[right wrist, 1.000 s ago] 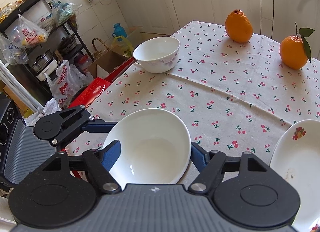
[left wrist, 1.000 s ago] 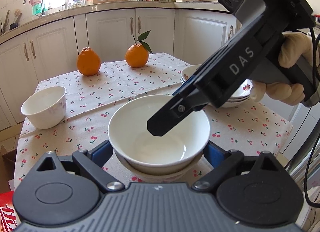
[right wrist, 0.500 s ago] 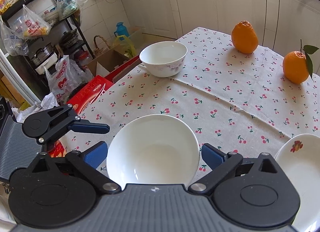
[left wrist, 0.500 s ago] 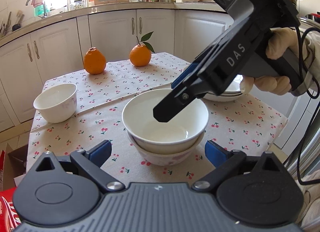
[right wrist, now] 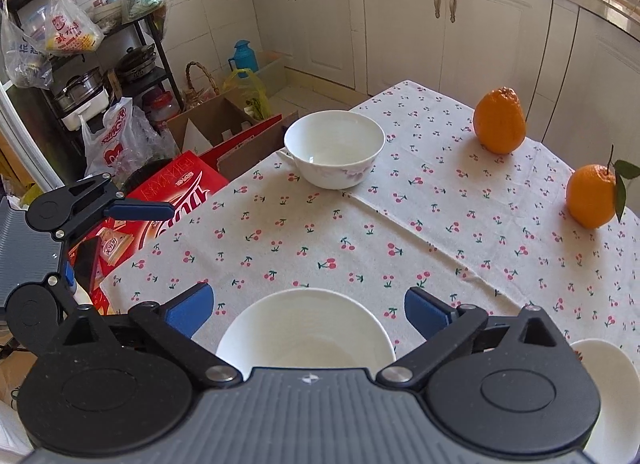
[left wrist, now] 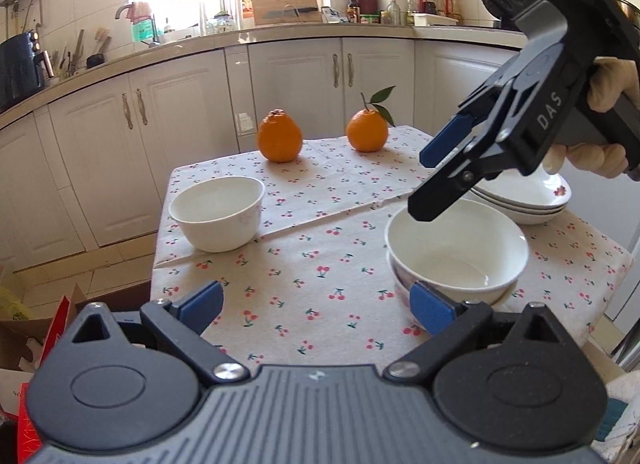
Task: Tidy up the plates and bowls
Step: 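Move the right tool toward the remaining white bowl on the table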
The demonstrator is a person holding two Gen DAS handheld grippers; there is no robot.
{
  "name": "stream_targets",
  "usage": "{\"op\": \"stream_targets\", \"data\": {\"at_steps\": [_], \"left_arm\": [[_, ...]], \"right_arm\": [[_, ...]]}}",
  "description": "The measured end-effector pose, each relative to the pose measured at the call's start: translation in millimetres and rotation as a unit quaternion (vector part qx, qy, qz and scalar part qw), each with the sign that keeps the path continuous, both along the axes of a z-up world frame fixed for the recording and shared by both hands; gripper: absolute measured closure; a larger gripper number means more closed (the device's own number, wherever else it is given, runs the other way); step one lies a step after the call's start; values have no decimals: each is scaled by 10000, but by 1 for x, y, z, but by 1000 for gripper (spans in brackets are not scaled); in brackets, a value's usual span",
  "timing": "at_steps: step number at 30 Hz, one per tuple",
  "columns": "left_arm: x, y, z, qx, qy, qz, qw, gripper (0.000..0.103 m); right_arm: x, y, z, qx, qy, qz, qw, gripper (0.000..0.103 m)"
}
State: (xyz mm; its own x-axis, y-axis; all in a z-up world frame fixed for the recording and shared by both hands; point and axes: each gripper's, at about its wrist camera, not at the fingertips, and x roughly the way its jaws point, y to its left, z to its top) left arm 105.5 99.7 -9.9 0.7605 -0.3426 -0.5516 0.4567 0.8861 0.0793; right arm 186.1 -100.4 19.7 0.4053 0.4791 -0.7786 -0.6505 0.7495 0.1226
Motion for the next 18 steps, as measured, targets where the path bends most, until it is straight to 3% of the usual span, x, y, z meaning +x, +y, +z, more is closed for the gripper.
{"op": "stream_targets", "data": {"at_steps": [7,18], "left_arm": [[37,17,-6,142,-48,606,9980,4],[95,25,-15,45,-15,782,9969,4]], "right_arm": [[31,24,11,-68,-18,145,9999,0],[105,51,15,-166,337,228,9990,0]]}}
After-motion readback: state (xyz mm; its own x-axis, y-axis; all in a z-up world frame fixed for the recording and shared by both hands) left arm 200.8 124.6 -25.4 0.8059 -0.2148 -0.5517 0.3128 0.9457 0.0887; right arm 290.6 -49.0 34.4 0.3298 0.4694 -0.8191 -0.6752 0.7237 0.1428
